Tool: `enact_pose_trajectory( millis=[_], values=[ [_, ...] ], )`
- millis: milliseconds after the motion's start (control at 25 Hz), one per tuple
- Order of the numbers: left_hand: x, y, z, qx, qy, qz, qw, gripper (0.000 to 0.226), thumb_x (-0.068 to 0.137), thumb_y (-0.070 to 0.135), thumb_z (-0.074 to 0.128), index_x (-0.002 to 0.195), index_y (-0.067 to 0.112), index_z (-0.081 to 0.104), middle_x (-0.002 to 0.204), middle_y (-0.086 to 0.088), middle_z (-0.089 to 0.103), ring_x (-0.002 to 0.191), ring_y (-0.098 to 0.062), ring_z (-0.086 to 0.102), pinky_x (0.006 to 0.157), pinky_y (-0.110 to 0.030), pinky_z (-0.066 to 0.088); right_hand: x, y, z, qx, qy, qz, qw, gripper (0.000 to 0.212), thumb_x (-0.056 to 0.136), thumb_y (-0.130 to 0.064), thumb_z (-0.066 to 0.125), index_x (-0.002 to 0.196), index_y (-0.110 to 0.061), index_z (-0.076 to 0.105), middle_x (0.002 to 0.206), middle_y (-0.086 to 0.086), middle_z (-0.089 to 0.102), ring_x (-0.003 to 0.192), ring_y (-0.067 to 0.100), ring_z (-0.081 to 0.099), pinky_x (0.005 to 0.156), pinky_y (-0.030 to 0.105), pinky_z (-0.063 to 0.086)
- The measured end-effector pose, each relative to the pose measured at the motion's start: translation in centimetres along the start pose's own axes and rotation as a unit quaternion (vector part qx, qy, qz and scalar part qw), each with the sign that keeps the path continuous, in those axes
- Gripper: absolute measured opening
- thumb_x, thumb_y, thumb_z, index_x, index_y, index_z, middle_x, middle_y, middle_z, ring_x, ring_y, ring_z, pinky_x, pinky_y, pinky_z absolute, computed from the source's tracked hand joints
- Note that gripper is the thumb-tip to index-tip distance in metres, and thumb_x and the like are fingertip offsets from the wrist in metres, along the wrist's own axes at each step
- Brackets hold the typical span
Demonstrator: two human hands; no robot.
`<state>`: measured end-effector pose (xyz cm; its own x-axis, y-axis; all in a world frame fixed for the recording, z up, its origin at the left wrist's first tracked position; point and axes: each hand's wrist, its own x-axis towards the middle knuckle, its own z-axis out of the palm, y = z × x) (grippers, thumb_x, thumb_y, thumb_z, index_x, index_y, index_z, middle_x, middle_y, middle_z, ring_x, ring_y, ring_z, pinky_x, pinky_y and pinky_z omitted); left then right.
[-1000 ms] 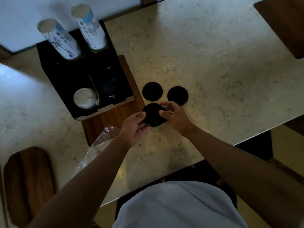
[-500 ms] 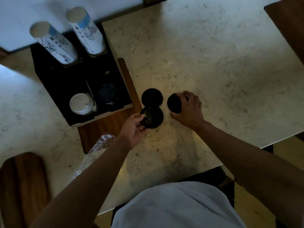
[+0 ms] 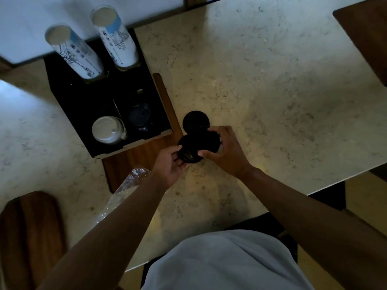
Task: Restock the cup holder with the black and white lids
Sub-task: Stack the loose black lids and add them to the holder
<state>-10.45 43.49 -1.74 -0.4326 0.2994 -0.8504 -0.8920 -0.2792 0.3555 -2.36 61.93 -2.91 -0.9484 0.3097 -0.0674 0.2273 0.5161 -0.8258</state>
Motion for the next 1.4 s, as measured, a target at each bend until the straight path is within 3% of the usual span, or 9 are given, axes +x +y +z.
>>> enact_pose_trajectory(
  millis=[160, 320, 560, 720, 840, 920, 1040, 1200, 1400],
  values=[
    [-0.8, -0.2, -0.6, -0.021, -0.009, -0.006, 1.0, 0.032, 0.092, 0.01, 0.056, 0.121, -0.003, 0.061, 0.109, -0.021, 0.075, 0.097, -0.034, 0.074, 0.076, -0.042, 0.062, -1.0, -1.6, 1.8, -0.014, -0.025, -0.042, 0.999, 0.062, 0.069, -0.053, 0.079, 0.119, -0.03, 0.05, 0.124, -0.005, 0.045, 0.112, 0.015, 0.047, 0.094, 0.035, 0.05],
    [-1.4, -0.2, -1.4, -0.047, -0.016, -0.009, 0.999, 0.034, 0.09, 0.01, 0.054, 0.119, -0.006, 0.062, 0.103, -0.02, 0.076, 0.09, -0.032, 0.072, 0.068, -0.036, 0.06, -1.3, -2.6, 3.0, -0.018, -0.039, -0.052, 0.998, 0.062, 0.068, -0.051, 0.08, 0.118, -0.029, 0.051, 0.125, -0.006, 0.043, 0.113, 0.016, 0.045, 0.095, 0.037, 0.049],
    [-2.5, 0.1, -2.2, -0.054, -0.032, 0.004, 0.998, 0.036, 0.09, 0.017, 0.056, 0.118, -0.003, 0.064, 0.112, -0.019, 0.067, 0.09, -0.029, 0.065, 0.068, -0.033, 0.051, -1.4, -3.8, 3.7, 0.016, -0.069, -0.024, 0.997, 0.067, 0.065, -0.054, 0.083, 0.117, -0.031, 0.047, 0.125, -0.006, 0.033, 0.116, 0.014, 0.047, 0.095, 0.03, 0.05],
    [-3.1, 0.4, -2.8, -0.025, -0.074, 0.02, 0.997, 0.041, 0.094, 0.026, 0.064, 0.126, 0.001, 0.063, 0.119, -0.019, 0.071, 0.092, -0.028, 0.073, 0.069, -0.033, 0.059, -1.6, -4.2, 4.1, 0.039, -0.089, -0.004, 0.995, 0.063, 0.069, -0.055, 0.08, 0.119, -0.032, 0.049, 0.127, -0.006, 0.033, 0.116, 0.014, 0.048, 0.094, 0.023, 0.049],
    [-3.5, 0.4, -3.2, 0.007, -0.1, 0.047, 0.994, 0.033, 0.101, 0.02, 0.056, 0.128, 0.002, 0.061, 0.122, -0.021, 0.07, 0.11, -0.031, 0.07, 0.086, -0.039, 0.06, -1.6, -4.5, 4.4, 0.123, -0.065, 0.055, 0.989, 0.045, 0.08, -0.047, 0.071, 0.119, -0.033, 0.053, 0.125, -0.004, 0.04, 0.115, 0.013, 0.052, 0.097, 0.032, 0.053],
    [-3.7, 0.5, -3.4, -0.009, -0.1, 0.047, 0.994, 0.028, 0.103, 0.017, 0.053, 0.125, 0.002, 0.061, 0.119, -0.021, 0.072, 0.11, -0.031, 0.07, 0.083, -0.039, 0.06, -1.5, -4.3, 4.4, 0.187, -0.051, 0.104, 0.975, 0.051, 0.083, -0.034, 0.073, 0.128, -0.031, 0.05, 0.124, -0.005, 0.049, 0.114, 0.011, 0.057, 0.095, 0.035, 0.054],
    [-3.8, 0.6, -3.4, -0.009, -0.09, 0.043, 0.995, 0.028, 0.104, 0.014, 0.051, 0.127, 0.0, 0.058, 0.117, -0.022, 0.072, 0.109, -0.032, 0.071, 0.08, -0.038, 0.061, -1.4, -4.1, 4.2, 0.27, -0.091, 0.198, 0.938, 0.065, 0.081, -0.032, 0.079, 0.137, -0.029, 0.047, 0.121, -0.005, 0.06, 0.109, 0.012, 0.064, 0.091, 0.038, 0.058],
    [-3.8, 0.6, -3.8, -0.003, -0.084, 0.035, 0.996, 0.03, 0.103, 0.012, 0.051, 0.129, -0.001, 0.057, 0.12, -0.023, 0.07, 0.112, -0.032, 0.069, 0.086, -0.042, 0.06, -1.0, -3.9, 4.1, 0.267, -0.102, 0.186, 0.94, 0.072, 0.072, -0.04, 0.083, 0.136, -0.027, 0.053, 0.117, -0.003, 0.066, 0.103, 0.009, 0.068, 0.078, 0.024, 0.06],
    [-3.1, 1.2, -3.9, 0.003, -0.063, 0.038, 0.997, 0.024, 0.103, 0.011, 0.052, 0.123, 0.001, 0.059, 0.112, -0.02, 0.074, 0.105, -0.03, 0.072, 0.08, -0.039, 0.062, 0.3, -3.4, 4.5, 0.182, -0.126, 0.174, 0.96, 0.057, 0.081, -0.044, 0.075, 0.133, -0.03, 0.055, 0.113, -0.013, 0.064, 0.102, 0.003, 0.064, 0.081, 0.021, 0.056]
  ],
)
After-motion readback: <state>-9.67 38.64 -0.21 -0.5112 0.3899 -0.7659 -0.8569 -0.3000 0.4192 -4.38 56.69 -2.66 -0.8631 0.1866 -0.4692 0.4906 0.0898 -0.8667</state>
